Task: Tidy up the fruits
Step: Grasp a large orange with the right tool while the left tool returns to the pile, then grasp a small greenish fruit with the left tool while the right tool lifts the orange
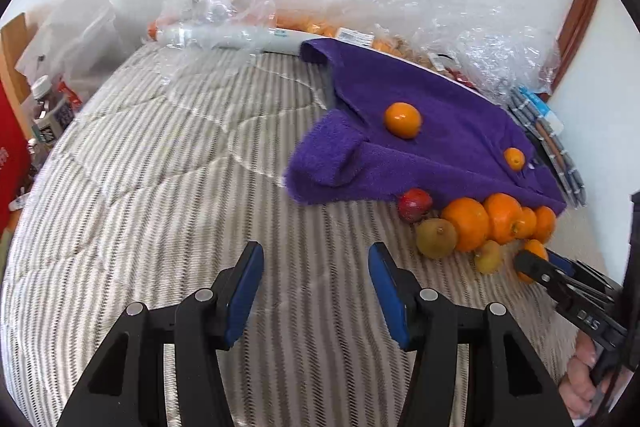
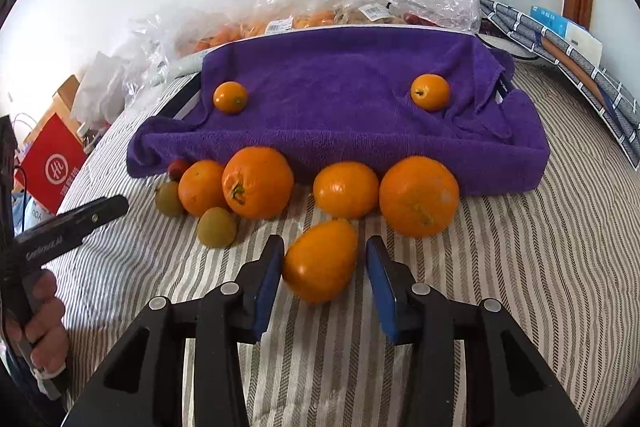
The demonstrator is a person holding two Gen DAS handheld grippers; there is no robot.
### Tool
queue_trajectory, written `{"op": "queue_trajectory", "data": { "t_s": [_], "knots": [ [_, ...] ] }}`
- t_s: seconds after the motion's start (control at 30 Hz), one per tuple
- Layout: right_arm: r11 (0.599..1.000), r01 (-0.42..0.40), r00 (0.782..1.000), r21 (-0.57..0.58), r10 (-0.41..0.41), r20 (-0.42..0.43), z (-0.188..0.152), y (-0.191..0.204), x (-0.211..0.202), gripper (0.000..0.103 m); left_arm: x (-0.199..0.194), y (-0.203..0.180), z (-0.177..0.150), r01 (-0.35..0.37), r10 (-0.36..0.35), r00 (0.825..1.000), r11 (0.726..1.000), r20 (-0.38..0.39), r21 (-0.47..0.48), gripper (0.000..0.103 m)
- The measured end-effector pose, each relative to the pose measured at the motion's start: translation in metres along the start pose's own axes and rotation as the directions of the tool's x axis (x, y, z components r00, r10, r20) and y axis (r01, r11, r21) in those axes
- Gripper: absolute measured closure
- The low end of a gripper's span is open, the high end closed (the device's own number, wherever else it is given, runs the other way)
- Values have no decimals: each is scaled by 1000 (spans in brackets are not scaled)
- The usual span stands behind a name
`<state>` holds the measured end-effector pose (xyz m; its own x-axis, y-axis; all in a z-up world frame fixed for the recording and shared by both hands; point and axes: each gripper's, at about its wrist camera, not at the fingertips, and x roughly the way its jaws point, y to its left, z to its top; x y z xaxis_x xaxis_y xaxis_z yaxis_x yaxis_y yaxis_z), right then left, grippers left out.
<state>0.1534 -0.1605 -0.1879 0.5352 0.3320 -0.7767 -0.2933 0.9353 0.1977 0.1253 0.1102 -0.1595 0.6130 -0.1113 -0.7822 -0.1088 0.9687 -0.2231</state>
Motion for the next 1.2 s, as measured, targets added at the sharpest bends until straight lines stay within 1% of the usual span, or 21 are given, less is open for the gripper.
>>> {"op": "queue_trajectory", "data": {
  "t_s": [0.03,0.07,0.27,0.37,0.47,0.53,0.57,0.6,0.63,0.7,0.8,1.0,1.2],
  "knots": [
    [1000,6,1000,0,-6,3,0,0,0,66,0,-2,0,25,-25,1000,1000,-8,7,51],
    [1000,2,1000,-4,-2,5,0,0,0,67,1,-7,0,50,-50,999,999,-17,18,51],
    [1000,-5,1000,-31,6,12,-13,-4,-16,67,10,-34,-1,94,-92,995,994,-36,58,51],
    [999,-8,1000,-39,9,16,-21,-9,-26,67,14,-46,0,92,-90,995,994,-40,57,51],
    [999,6,999,-50,-4,32,-30,-16,-37,67,18,-54,0,77,-75,997,995,-35,62,51],
    [998,19,999,-56,-17,39,-35,-20,-40,67,20,-58,0,70,-67,997,995,-33,76,58],
    [998,22,999,-56,-20,40,-37,-23,-41,67,20,-58,1,69,-67,997,994,-32,80,60],
    [998,23,999,-54,-20,40,-38,-24,-41,67,21,-59,1,73,-71,997,994,-29,79,63],
    [999,18,999,-49,-17,40,-39,-26,-42,67,21,-59,1,81,-79,997,994,-27,77,69],
    [999,-1,999,-37,3,54,-38,-28,-44,67,21,-62,0,101,-99,995,991,-22,84,76],
    [1000,-13,998,-29,15,56,-37,-29,-42,67,19,-66,-3,69,-70,998,991,1,114,76],
    [1000,-9,997,-9,9,74,-39,-32,-45,67,6,-64,-5,72,-78,996,991,47,116,76],
    [999,-4,996,44,0,90,-39,-42,-48,67,-7,-60,-5,63,-74,992,992,100,105,76]
  ]
}}
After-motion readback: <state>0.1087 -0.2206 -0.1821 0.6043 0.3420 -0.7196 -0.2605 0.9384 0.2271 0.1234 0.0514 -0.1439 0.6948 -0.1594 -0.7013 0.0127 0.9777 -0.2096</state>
